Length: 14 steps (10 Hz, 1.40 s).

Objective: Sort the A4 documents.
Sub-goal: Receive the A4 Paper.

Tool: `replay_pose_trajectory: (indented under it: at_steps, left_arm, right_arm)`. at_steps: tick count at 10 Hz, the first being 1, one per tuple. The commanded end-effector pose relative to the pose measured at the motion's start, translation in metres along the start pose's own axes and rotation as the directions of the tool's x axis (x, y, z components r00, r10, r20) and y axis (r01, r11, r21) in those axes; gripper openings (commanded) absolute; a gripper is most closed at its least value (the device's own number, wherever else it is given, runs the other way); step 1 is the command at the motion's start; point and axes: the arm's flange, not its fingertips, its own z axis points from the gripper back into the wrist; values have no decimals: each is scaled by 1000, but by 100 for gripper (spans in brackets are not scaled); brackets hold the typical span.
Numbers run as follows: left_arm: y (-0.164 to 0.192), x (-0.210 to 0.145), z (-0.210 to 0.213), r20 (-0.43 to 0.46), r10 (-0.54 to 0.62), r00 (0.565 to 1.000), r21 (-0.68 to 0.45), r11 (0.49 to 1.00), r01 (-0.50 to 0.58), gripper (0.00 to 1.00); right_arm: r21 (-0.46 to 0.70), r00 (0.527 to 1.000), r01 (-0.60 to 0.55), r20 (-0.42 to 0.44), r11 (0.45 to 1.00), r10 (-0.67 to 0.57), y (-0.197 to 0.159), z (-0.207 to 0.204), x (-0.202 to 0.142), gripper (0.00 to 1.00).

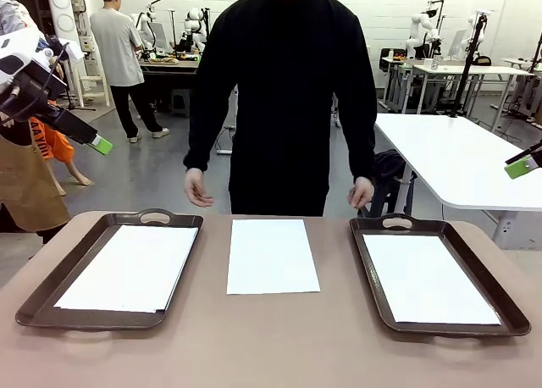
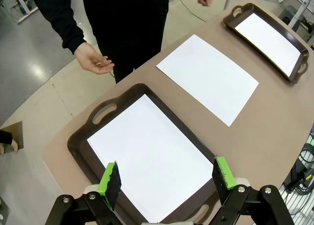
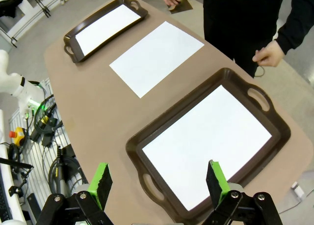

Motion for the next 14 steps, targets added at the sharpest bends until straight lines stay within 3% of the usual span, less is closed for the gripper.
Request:
replay_pose_trajectory:
  at_steps: [1,14]
  left_arm:
    - [-1,0,1,2,-7,1000,1,1000,7,97]
    - [-1,0,1,2,-7,1000,1,1000,7,97]
  right_arm:
    - [-2,1000,0,1,1000,0,0,-1,0,100]
    - [-2,1000,0,1,1000,0,0,-1,0,100]
